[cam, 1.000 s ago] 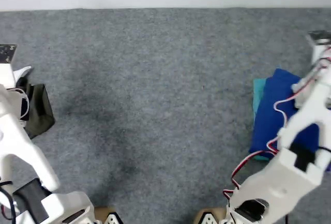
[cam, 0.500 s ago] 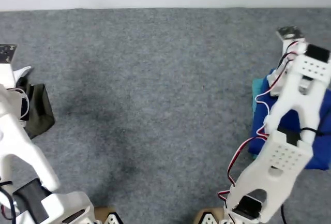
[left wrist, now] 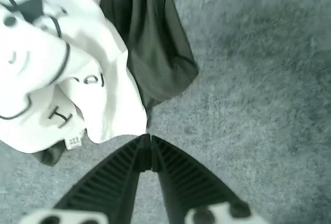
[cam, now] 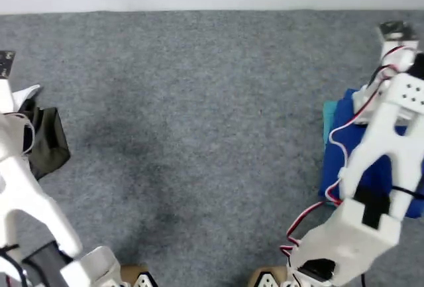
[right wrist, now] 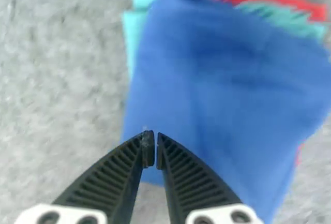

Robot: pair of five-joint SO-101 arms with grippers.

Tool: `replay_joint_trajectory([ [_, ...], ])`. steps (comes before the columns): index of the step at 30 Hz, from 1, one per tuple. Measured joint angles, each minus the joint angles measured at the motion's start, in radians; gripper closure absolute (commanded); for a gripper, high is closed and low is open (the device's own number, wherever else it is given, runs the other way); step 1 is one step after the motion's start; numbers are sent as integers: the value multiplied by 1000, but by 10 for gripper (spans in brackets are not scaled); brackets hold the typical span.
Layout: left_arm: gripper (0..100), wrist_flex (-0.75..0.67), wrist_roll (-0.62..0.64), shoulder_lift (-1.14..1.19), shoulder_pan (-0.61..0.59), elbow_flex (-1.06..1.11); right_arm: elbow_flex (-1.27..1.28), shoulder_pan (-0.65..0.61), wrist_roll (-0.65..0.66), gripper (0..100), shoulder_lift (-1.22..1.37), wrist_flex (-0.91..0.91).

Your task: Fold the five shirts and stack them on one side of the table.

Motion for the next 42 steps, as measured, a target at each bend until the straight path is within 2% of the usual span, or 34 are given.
replay_joint_trajectory([
  [5,842,-3,-97,121,-58,0,227,-15,-29,990,-146,2],
  [11,836,-77,-247,261,-152,0,482,-15,-32,990,-282,2],
  [16,836,-183,-341,400,-219,0,586,-15,-32,990,-376,2],
  [25,844,-333,-356,621,-230,0,697,-15,-32,990,-488,2],
  [27,874,-342,-356,663,-230,-3,730,-15,-32,990,-517,2],
  [30,983,-353,-356,701,-224,-12,783,-15,-32,990,-571,2],
  [34,996,-361,-356,724,-219,-11,835,-15,-32,990,-651,2],
  [42,996,-180,-341,634,-232,-183,899,-15,-32,990,-804,2],
])
